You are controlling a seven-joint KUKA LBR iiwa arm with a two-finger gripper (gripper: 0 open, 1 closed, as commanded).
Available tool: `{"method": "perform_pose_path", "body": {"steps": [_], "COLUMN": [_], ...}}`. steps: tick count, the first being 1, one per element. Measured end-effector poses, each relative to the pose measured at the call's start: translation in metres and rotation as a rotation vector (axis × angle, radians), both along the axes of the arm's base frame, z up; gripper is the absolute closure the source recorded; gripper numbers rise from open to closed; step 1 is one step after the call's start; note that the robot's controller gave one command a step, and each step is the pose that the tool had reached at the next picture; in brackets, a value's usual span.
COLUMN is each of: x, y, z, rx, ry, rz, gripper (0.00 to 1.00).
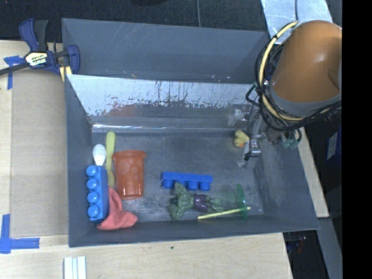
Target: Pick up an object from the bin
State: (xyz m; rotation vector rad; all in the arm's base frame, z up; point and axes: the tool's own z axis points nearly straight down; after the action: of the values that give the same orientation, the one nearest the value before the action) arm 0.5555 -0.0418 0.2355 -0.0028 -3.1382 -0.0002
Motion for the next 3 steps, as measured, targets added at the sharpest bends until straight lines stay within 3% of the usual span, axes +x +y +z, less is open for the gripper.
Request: {"method": "perform_pose_path", "body": {"steps": [1, 2, 3], "x": [0.001, -0.016, -0.020], "y": [0.000, 0.045, 0.048], "z": [0.003, -0.061, -0.119], "rx": [-0.001, 0.000, -0.001], "ry": [-0.007, -0.011, -0.021], "rz": [0.001, -0.100, -0.128], "gripper": [0.00, 0.00, 0.00]}}
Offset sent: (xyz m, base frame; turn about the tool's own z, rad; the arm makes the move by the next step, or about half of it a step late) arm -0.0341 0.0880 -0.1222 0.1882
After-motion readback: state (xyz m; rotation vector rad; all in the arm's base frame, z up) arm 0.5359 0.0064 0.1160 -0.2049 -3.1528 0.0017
